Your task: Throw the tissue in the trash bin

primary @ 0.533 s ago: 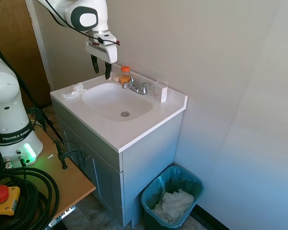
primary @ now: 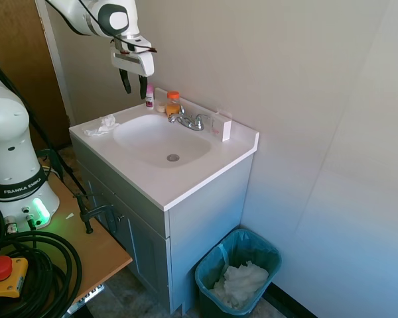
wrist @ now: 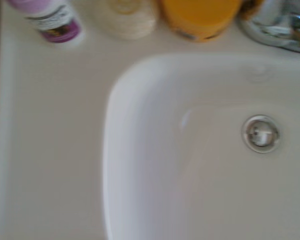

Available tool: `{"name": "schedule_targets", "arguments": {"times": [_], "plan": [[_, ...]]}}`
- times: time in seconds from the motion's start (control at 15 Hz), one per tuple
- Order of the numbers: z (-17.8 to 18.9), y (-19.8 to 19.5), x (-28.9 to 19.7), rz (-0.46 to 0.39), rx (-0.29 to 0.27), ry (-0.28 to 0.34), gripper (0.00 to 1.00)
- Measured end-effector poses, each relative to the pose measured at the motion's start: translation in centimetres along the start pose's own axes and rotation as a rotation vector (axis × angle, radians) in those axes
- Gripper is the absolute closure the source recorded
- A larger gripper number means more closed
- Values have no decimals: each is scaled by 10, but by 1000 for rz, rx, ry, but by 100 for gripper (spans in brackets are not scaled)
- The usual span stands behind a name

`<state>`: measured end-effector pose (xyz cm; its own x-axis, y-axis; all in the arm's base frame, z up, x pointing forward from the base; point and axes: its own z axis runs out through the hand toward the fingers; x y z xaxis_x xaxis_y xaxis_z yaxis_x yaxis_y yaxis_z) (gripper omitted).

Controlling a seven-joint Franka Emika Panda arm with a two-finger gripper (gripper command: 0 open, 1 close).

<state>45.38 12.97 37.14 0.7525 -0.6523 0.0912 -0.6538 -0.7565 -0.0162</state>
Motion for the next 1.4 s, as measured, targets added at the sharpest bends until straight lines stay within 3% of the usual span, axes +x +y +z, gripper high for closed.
{"name": "schedule_targets", "arguments": {"times": [0.33,0.73,0.8,1.4], "plan": [[60,-33,-92,-143,-103,-28,0],[103,-21,-129,-150,-184,-58,0],[108,-20,-127,-145,-191,-64,100],[127,-15,-117,-136,-195,-100,100]]}}
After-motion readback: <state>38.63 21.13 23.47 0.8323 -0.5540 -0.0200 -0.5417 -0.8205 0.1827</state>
